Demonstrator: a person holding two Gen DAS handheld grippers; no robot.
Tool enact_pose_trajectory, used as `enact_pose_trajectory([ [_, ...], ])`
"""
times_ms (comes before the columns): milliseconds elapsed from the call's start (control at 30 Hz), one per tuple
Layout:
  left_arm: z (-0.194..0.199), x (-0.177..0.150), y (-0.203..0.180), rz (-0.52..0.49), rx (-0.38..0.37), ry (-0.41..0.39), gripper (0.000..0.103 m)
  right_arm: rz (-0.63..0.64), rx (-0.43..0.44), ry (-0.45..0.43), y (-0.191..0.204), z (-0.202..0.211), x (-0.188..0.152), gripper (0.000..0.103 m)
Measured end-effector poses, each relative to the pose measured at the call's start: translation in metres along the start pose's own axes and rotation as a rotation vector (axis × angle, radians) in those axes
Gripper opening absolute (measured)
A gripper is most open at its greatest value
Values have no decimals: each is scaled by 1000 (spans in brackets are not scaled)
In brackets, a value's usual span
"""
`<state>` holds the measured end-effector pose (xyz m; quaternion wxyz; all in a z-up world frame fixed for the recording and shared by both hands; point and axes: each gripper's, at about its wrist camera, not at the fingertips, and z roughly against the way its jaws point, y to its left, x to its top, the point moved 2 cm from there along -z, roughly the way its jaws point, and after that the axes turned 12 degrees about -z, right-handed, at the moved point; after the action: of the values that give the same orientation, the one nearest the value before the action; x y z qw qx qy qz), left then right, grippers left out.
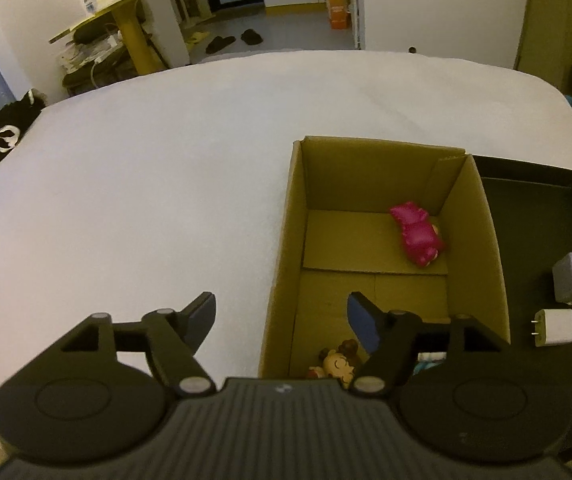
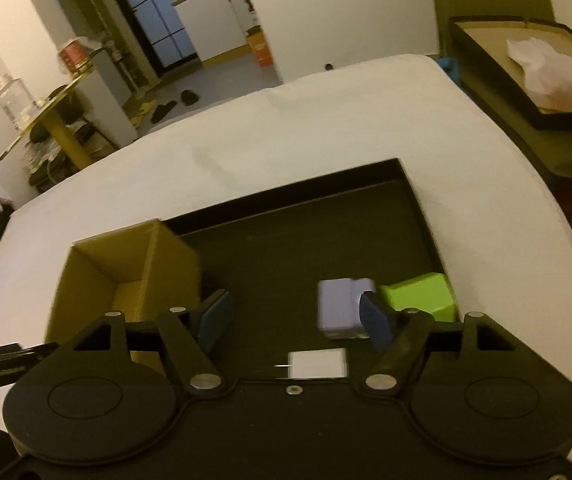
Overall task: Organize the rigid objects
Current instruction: 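Move the right gripper to the tray and close on the green cube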
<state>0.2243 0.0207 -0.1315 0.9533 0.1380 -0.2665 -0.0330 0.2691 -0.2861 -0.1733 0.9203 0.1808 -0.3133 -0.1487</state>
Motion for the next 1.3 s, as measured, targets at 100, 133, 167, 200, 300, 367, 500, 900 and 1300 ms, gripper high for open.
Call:
enact_pose_trajectory([
  [100, 2, 3, -7, -12, 33, -2, 78, -7, -22, -16, -14, -3, 1, 79],
  [133, 3, 4, -10, -21, 39, -7, 80, -4, -31, -20, -18, -4, 2, 80],
  [167, 4, 5, -12, -31, 47, -10, 81, -6, -39, -24, -22, -6, 3, 80],
  [200, 4, 6, -15, -43, 58, -10, 82, -11, -41, -26, -26, -6, 4, 80],
  [300, 4, 10, -23, -64, 81, -2, 84, -29, -54, -32, -40, -11, 6, 80],
  [367, 3, 13, -27, -69, 95, 4, 85, -36, -72, -37, -49, -15, 7, 79],
  [500, 3, 16, -36, -88, 130, 20, 87, -31, -100, -32, -61, -24, 9, 79],
  [900, -4, 25, -49, -109, 157, 78, 91, 49, -138, 36, -69, -51, 5, 56],
  [1300, 0, 24, -55, -131, 156, 81, 95, 61, -127, 10, -66, -36, 9, 49],
])
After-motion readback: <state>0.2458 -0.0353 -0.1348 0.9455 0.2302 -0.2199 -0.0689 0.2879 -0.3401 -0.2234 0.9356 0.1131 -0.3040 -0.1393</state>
